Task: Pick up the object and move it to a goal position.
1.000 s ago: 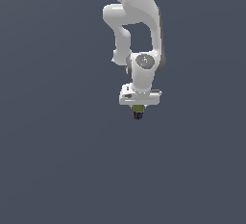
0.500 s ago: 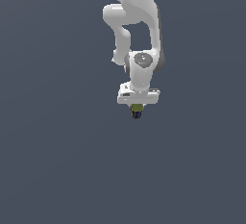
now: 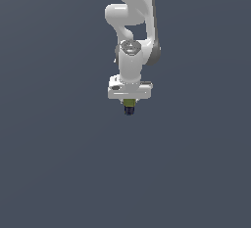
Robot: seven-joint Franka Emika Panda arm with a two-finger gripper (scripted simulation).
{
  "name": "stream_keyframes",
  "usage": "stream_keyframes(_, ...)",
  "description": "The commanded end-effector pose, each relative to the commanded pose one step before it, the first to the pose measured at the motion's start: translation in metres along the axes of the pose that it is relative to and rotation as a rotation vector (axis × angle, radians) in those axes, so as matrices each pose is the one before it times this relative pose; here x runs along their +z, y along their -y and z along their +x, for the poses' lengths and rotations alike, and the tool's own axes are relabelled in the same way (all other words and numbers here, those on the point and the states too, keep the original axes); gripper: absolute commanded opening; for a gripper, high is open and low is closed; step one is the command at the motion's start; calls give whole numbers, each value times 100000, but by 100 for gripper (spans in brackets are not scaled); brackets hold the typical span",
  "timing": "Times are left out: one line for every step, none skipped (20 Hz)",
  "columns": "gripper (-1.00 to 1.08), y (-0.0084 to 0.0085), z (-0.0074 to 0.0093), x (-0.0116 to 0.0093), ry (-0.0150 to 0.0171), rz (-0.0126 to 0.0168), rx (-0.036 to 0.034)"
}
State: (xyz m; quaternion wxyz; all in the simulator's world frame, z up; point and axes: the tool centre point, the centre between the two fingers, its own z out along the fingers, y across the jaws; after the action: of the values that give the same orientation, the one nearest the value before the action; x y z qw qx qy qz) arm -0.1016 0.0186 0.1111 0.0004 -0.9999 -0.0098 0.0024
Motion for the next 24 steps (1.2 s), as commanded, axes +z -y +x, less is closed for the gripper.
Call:
stream_keyframes(-100,-2161,-202,-2018,-460,125,73)
stream_keyframes(-100,-940,-131,-819,0,0,0)
stream_keyframes(-100,-985,-136,-854,-11,68,1)
stream_keyframes(-100,-979,-133,-856,0,0,0)
stream_keyframes(-100,-990,-133,-860,-13,68,1)
stream_keyframes(-100,-979,-129,-856,0,0,0)
stream_keyframes(-100,-979,-127,-857,0,0,0)
stream_keyframes(-100,-995,-128,-862,-18,67,5)
stream_keyframes(-100,-981,-123,-858,0,0,0)
stream_keyframes(-100,-982,-120,-858,0,0,0)
stream_keyframes(-100,-983,-117,-857,0,0,0)
stream_keyframes(-100,-985,-114,-857,0,0,0)
stream_keyframes(-100,-987,-111,-856,0,0,0)
stream_keyframes(-100,-982,-106,-849,0,0,0)
stream_keyframes(-100,-972,-100,-838,0,0,0)
stream_keyframes(-100,-964,-101,-838,-8,-58,36)
stream_keyframes(-100,-946,-85,-808,0,0,0)
stream_keyframes(-100,-896,-77,-782,8,-68,9)
stream_keyframes(-100,-855,-68,-725,0,0,0)
stream_keyframes(-100,-781,-57,-683,9,-68,4)
stream_keyframes(-100,-743,-47,-624,0,0,0)
stream_keyframes(-100,-666,-32,-583,8,-69,-2)
stream_keyframes(-100,-630,-24,-523,0,0,0)
stream_keyframes(-100,-575,-17,-475,0,0,0)
